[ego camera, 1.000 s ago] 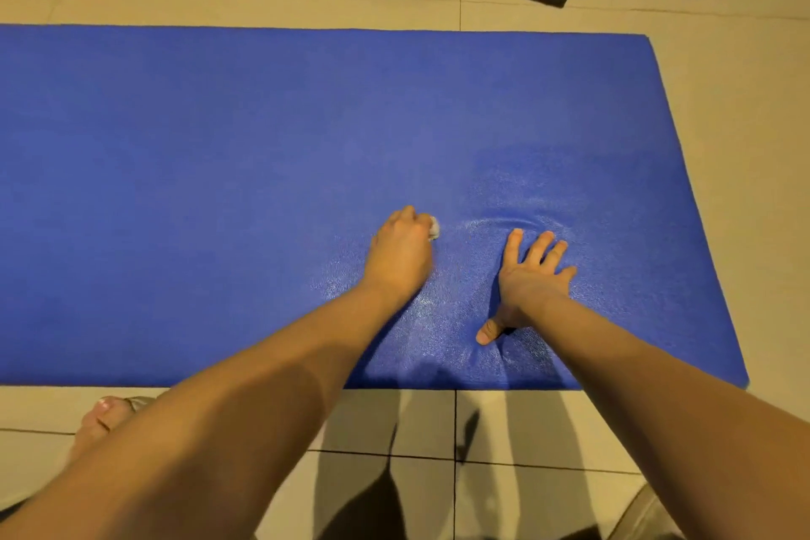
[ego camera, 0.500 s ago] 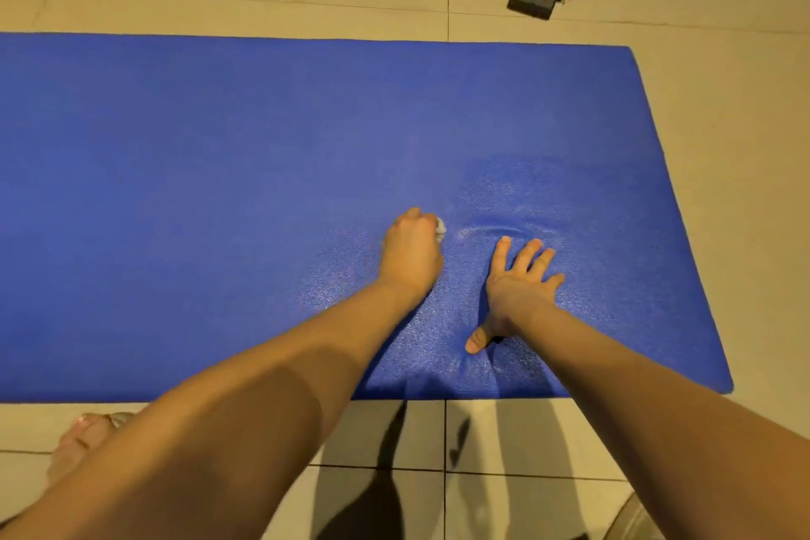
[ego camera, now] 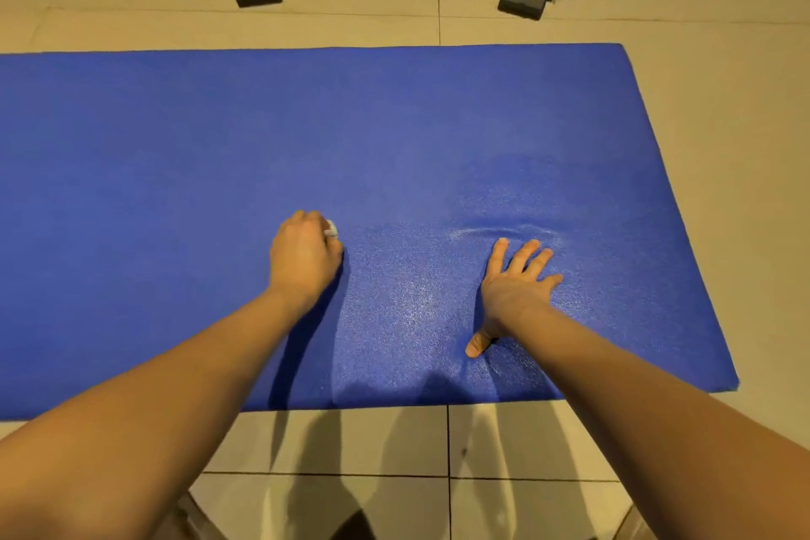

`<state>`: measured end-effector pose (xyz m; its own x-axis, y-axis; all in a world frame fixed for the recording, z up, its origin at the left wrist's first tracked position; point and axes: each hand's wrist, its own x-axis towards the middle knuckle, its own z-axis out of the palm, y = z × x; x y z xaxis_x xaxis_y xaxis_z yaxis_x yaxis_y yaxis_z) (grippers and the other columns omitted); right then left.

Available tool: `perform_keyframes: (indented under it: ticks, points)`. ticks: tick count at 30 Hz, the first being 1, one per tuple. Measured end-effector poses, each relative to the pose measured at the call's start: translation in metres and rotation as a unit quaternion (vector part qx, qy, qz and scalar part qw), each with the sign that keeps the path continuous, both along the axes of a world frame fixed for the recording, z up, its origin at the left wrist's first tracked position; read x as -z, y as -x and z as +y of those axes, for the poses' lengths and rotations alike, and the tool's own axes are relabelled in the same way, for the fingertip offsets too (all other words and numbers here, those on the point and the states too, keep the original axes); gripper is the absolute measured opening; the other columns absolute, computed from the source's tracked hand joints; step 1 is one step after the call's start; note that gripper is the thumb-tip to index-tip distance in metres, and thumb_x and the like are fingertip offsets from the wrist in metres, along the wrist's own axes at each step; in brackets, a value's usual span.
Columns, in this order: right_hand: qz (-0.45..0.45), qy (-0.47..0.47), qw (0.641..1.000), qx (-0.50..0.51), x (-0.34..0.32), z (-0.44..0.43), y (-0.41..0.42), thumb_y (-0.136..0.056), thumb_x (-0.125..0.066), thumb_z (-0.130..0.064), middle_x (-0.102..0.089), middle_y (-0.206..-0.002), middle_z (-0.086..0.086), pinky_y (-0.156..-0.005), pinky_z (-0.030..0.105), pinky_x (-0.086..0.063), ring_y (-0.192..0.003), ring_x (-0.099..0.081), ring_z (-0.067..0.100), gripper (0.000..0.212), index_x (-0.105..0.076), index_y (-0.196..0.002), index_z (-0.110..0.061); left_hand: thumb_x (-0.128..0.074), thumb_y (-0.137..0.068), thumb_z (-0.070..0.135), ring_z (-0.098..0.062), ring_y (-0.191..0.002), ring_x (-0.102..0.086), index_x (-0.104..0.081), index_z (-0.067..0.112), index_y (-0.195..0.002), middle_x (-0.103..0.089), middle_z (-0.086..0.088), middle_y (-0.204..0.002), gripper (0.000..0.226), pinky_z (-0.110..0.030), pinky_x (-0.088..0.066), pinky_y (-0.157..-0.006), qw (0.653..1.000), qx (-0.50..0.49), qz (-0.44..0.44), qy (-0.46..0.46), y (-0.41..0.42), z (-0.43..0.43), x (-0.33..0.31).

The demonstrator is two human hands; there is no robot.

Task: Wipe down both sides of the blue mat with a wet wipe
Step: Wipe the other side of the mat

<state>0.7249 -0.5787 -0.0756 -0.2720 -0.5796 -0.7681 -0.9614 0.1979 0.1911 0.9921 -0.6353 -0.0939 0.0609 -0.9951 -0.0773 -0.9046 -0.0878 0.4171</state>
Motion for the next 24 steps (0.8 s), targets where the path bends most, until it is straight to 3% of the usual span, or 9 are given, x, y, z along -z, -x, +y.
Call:
perform_keyframes:
  ticks: [7,11,19,24]
  points:
    - [-0.004,0.001,1.0,-0.005,0.002,0.0,0.001,-0.038,-0.09,-0.07,0.029,-0.15,0.044,-0.112,0.077,-0.012,-0.139,0.019,0.066,0.18,0.039,-0.144,-0.002,-0.059,-0.089,0.006,-0.033,-0.087,-0.061,-0.071,0.011,-0.084,-0.063,-0.011,-0.095,0.014,-0.04,-0.05,-0.076,0.987,0.134,0.085,-0.026,0.124,-0.014,0.007]
    - [-0.013,0.011,1.0,-0.01,0.003,0.001,0.004,-0.037,-0.089,-0.07,0.031,-0.15,0.042,-0.113,0.076,-0.01,-0.14,0.02,0.064,0.18,0.04,-0.143,-0.003,-0.054,-0.095,0.013,-0.029,-0.101,-0.057,-0.067,0.014,-0.097,-0.061,-0.009,-0.107,0.013,-0.038,-0.045,-0.078,0.981,0.193,0.016,-0.008,0.142,-0.019,0.0]
    - [-0.015,0.021,0.999,-0.021,-0.001,0.004,0.003,-0.036,-0.088,-0.073,0.026,-0.152,0.042,-0.112,0.076,-0.014,-0.14,0.017,0.065,0.181,0.037,-0.146,-0.003,-0.056,-0.093,0.019,-0.035,-0.095,-0.057,-0.062,0.008,-0.093,-0.059,-0.013,-0.098,0.013,-0.042,-0.047,-0.073,0.994,0.089,-0.058,0.017,0.006,-0.019,0.005]
    - [-0.024,0.04,0.998,-0.034,-0.014,0.008,0.01,-0.045,-0.083,-0.078,0.014,-0.158,0.037,-0.116,0.068,-0.021,-0.146,0.006,0.059,0.168,0.023,-0.154,-0.008,-0.057,-0.094,0.013,-0.036,-0.097,-0.057,-0.066,0.004,-0.095,-0.062,-0.017,-0.1,0.013,-0.043,-0.047,-0.076,1.0,0.018,-0.025,0.007,0.013,-0.018,0.001]
